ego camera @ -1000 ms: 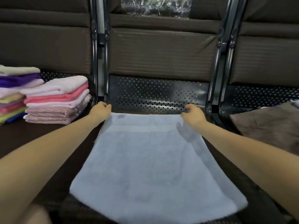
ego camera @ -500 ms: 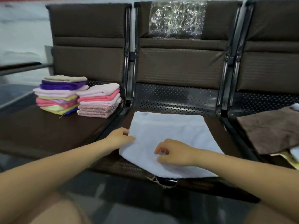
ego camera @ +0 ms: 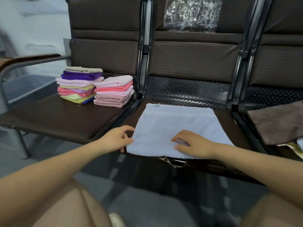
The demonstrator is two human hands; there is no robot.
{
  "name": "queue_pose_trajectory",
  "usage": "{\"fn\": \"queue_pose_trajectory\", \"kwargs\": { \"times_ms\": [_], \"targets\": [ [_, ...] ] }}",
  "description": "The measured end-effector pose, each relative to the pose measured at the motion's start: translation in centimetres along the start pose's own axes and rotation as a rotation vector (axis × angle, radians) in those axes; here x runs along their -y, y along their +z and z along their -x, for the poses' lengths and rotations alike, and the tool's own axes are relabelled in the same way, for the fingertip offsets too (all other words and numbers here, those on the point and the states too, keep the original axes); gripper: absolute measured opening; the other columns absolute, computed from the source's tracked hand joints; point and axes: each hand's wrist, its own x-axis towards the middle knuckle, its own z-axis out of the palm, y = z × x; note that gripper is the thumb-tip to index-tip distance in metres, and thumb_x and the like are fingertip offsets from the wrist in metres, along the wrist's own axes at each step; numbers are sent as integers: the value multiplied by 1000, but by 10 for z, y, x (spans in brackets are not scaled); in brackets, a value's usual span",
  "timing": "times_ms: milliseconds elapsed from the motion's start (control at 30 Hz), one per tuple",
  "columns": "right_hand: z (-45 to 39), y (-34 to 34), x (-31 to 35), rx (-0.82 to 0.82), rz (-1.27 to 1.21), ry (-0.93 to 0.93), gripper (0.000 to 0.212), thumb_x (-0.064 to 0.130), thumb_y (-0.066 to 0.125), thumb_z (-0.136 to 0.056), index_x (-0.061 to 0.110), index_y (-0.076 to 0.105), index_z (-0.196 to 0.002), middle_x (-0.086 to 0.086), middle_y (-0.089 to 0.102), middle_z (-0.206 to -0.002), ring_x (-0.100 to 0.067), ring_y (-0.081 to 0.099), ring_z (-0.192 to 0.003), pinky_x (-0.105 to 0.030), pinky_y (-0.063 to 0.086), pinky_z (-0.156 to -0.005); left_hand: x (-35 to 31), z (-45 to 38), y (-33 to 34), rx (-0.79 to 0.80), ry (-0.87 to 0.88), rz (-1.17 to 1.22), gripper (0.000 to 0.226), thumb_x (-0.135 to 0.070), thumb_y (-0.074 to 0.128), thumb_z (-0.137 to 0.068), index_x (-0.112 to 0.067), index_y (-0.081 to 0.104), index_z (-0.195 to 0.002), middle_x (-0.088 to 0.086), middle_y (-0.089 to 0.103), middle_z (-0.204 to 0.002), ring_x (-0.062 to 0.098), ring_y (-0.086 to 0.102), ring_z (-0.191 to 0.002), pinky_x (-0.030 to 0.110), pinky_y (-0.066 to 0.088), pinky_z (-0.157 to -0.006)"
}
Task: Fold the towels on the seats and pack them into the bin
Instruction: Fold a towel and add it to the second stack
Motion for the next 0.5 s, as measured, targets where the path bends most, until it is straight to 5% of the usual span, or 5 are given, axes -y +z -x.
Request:
{"fn": "queue_pose_trajectory", "kwargs": {
  "times_ms": [167,367,500],
  "targets": [
    [14,2,-4,-48,12,4,42,41,54,-95,22,53,-133,4,51,-131,-12,44,-124,-23,32,-106,-6,1,3,-15,-6,-159,30,-25,62,-90,-22,57,-120,-5,64,-63,10,59,-48,17,42,-53],
    [26,3,-5,-69,26,-47,50,50,60,-89,29,51,-133,11,47,-132,-7,40,-124,-21,30,-107,-9,-5,7,42,7,68,33,-25,69,-85,-30,58,-116,4,65,-63,9,60,-56,26,45,-68],
    [34,1,-10,-32,117,-119,62,53,62,-86,27,44,-139,9,43,-137,-8,36,-128,-21,27,-109,-6,-1,3,93,15,-23,41,-21,65,-89,-30,51,-126,2,63,-64,6,56,-52,14,41,-55]
  ]
}}
